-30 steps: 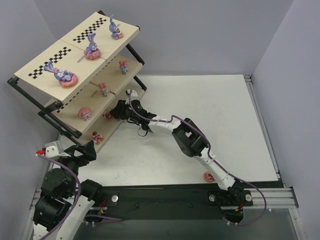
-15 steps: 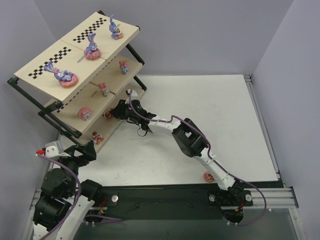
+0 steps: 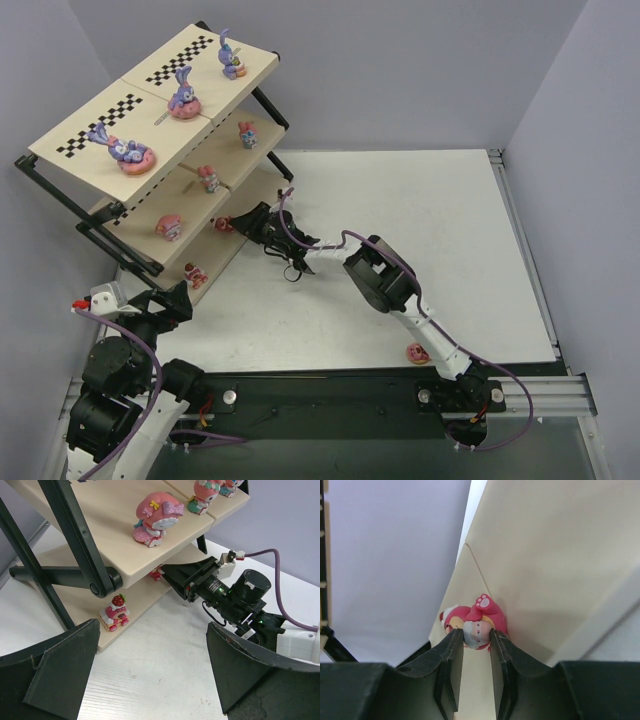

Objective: Place and organize the plastic toys onto the shelf

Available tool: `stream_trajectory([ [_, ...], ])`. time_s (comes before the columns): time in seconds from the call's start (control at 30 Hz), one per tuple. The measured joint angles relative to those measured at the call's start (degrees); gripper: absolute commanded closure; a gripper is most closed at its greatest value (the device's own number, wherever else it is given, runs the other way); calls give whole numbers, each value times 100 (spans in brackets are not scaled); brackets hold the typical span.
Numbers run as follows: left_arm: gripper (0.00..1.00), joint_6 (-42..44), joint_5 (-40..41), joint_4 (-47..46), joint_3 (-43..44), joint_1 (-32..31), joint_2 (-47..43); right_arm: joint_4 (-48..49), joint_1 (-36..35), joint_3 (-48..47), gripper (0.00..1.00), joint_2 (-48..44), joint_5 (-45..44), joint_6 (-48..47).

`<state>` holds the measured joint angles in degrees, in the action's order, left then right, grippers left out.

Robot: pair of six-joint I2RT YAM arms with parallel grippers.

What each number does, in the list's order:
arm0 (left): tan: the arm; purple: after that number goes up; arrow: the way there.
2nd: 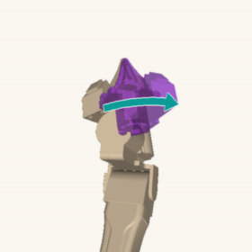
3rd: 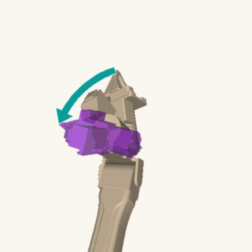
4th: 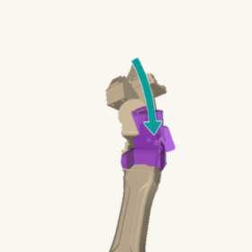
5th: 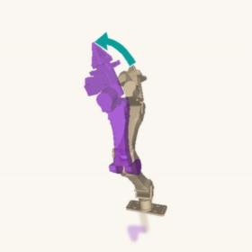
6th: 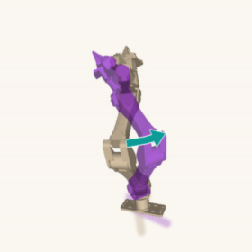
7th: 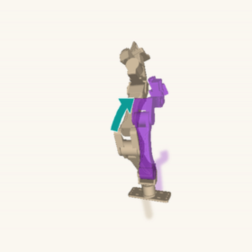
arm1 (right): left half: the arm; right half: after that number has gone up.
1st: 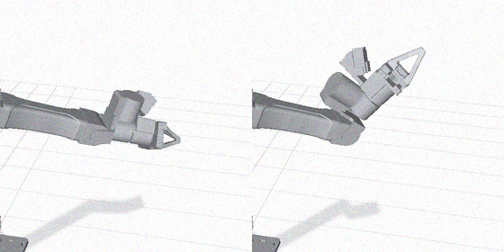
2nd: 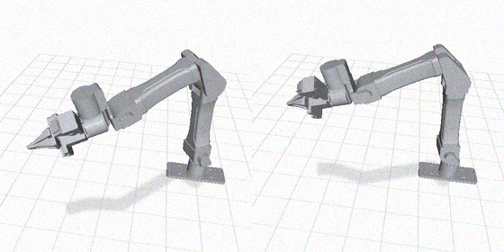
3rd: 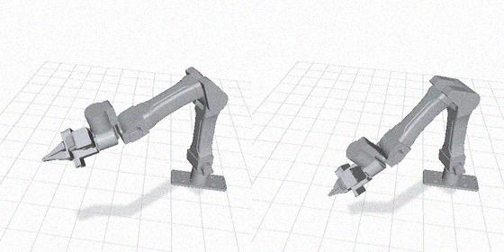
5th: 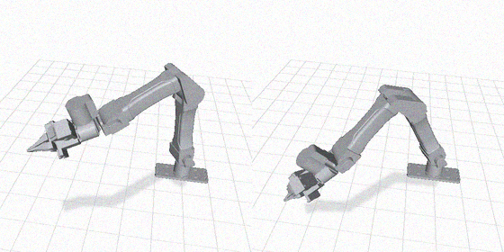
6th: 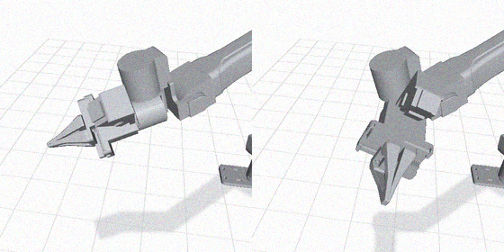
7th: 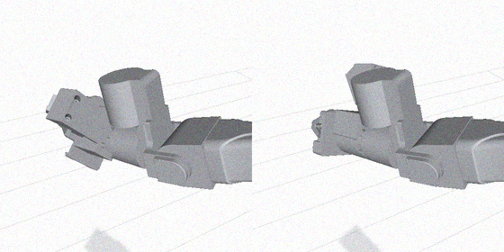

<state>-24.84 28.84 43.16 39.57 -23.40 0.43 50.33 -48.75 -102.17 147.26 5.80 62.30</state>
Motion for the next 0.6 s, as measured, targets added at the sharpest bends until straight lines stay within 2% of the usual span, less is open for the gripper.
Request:
stream_trajectory([
  [0.37,3,0,37,2,2,0,0,-66,-17,815,100,-328,-885,1281],
  [0.6,3,0,52,22,7,0,0,-83,-48,822,97,-328,-1051,1471],
])
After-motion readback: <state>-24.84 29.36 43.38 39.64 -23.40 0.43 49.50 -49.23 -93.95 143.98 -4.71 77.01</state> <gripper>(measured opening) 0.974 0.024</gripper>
